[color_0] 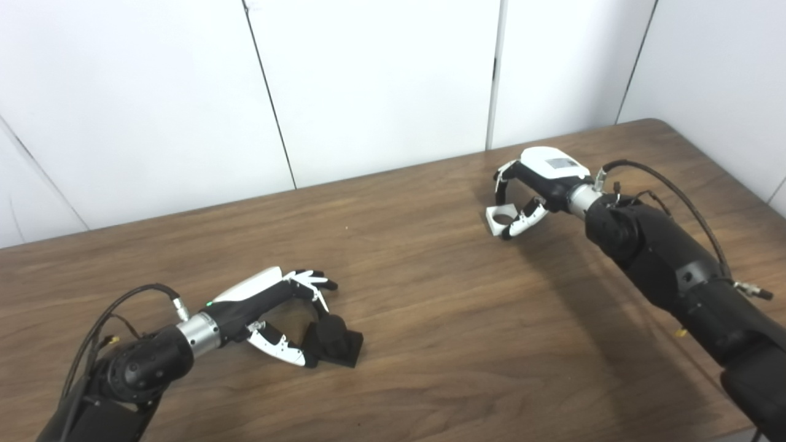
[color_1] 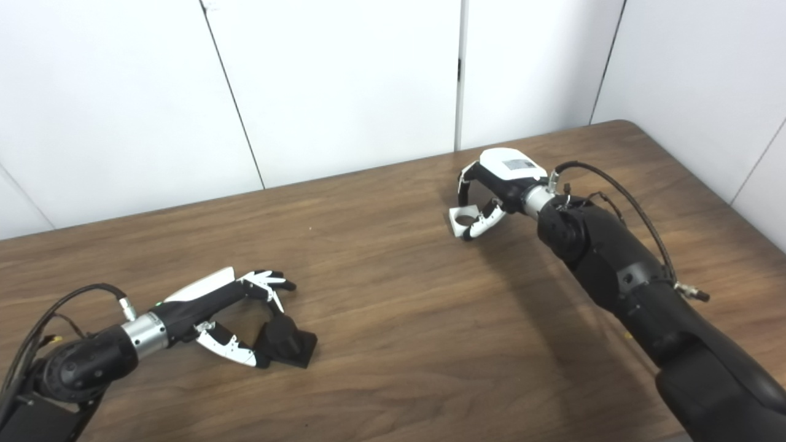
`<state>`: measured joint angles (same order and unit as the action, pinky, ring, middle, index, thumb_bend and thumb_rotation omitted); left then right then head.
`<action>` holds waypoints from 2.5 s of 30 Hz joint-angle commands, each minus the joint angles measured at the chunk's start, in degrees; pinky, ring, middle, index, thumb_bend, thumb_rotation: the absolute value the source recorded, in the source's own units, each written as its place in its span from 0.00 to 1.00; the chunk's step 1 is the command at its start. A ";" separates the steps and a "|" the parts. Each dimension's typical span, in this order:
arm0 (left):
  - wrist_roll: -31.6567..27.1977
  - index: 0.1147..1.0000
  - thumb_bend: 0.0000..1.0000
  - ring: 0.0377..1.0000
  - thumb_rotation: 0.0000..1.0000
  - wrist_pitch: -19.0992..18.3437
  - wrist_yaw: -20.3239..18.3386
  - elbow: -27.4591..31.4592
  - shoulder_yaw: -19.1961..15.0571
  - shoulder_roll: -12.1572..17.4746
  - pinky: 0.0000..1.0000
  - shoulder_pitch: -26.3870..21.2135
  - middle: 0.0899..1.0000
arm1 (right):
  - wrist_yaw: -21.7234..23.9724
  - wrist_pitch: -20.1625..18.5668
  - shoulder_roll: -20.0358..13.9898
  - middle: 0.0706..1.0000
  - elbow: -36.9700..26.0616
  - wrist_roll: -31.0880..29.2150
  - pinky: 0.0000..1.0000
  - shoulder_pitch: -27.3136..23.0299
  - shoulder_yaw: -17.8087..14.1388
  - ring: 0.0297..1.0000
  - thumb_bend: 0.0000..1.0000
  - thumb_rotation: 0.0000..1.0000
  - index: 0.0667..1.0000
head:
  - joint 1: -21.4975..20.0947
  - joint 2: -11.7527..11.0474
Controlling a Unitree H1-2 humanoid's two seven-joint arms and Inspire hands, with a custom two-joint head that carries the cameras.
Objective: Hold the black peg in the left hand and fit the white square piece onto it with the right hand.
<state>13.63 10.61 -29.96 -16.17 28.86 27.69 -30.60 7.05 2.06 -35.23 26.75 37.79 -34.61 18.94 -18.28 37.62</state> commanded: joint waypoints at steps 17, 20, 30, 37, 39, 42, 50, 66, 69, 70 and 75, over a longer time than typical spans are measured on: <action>1.66 0.42 0.52 0.99 0.06 -2.80 -6.68 -1.35 3.06 1.10 0.99 2.72 0.91 | 5.26 -0.77 -3.42 0.81 -16.57 0.11 0.87 1.50 -5.15 0.88 0.52 0.14 0.45 | 0.70 0.44; 1.73 0.42 0.52 0.99 0.06 -3.16 -6.83 -1.21 3.21 1.06 0.99 2.51 0.91 | 6.56 -0.30 -3.56 0.81 -19.04 -0.50 0.86 1.57 -5.56 0.88 0.52 0.14 0.45 | 0.96 0.58; 1.36 0.42 0.52 0.98 0.06 -4.01 -6.83 -0.58 3.19 0.56 0.98 2.72 0.91 | 11.50 0.94 -2.80 0.81 -26.74 -2.52 0.85 1.87 -5.69 0.89 0.52 0.14 0.44 | 3.57 1.68; 2.01 0.42 0.52 0.99 0.06 -4.47 -6.85 -0.53 3.67 0.24 0.97 2.36 0.91 | 14.22 2.55 -1.03 0.81 -33.77 -5.25 0.92 3.12 -4.88 0.89 0.52 0.14 0.44 | 6.39 2.11; 2.08 0.42 0.52 1.00 0.06 -4.79 -6.90 -0.46 3.77 0.09 0.98 2.22 0.91 | 14.76 3.06 -0.21 0.80 -35.81 -6.10 0.93 3.31 -4.67 0.89 0.52 0.14 0.44 | 7.70 2.47; 2.00 0.42 0.52 1.00 0.07 -5.11 -6.89 -0.58 3.86 -0.22 0.99 2.14 0.91 | 15.68 3.49 1.12 0.80 -37.91 -7.26 0.95 3.38 -4.59 0.89 0.52 0.14 0.44 | 8.93 2.82; 2.36 0.42 0.52 1.00 0.07 -5.71 -6.12 -0.76 3.94 -1.37 1.00 2.12 0.91 | 18.29 3.99 3.74 0.80 -41.29 -9.66 0.96 2.81 -4.24 0.89 0.52 0.14 0.44 | 14.79 3.45; 3.99 0.42 0.52 1.00 0.08 -7.71 -5.67 -1.80 4.26 -4.36 1.00 1.71 0.91 | 22.05 5.09 8.54 0.79 -43.20 -11.32 0.91 2.88 -1.91 0.88 0.52 0.14 0.44 | 23.51 4.67; 4.55 0.42 0.52 1.00 0.08 -8.24 -5.53 -1.69 4.41 -4.74 0.99 1.57 0.91 | 23.12 4.26 9.33 0.80 -43.48 -11.35 0.92 2.82 -1.22 0.89 0.52 0.14 0.44 | 24.50 4.89; 4.71 0.42 0.52 1.00 0.08 -8.39 -5.52 -1.63 4.44 -4.84 0.99 1.55 0.91 | 23.50 3.87 9.43 0.80 -43.65 -11.35 0.93 2.80 -1.06 0.89 0.52 0.14 0.44 | 24.78 4.97; 5.12 0.42 0.52 1.00 0.08 -8.97 -5.60 -1.59 4.39 -5.35 1.00 1.40 0.91 | 25.06 3.37 10.57 0.81 -43.38 -11.39 0.94 2.82 -0.07 0.90 0.52 0.15 0.44 | 25.85 5.28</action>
<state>16.94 5.76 -30.14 -15.46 29.62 23.65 -31.96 32.05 5.34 -25.06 -15.23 27.29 -29.27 19.23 7.56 42.89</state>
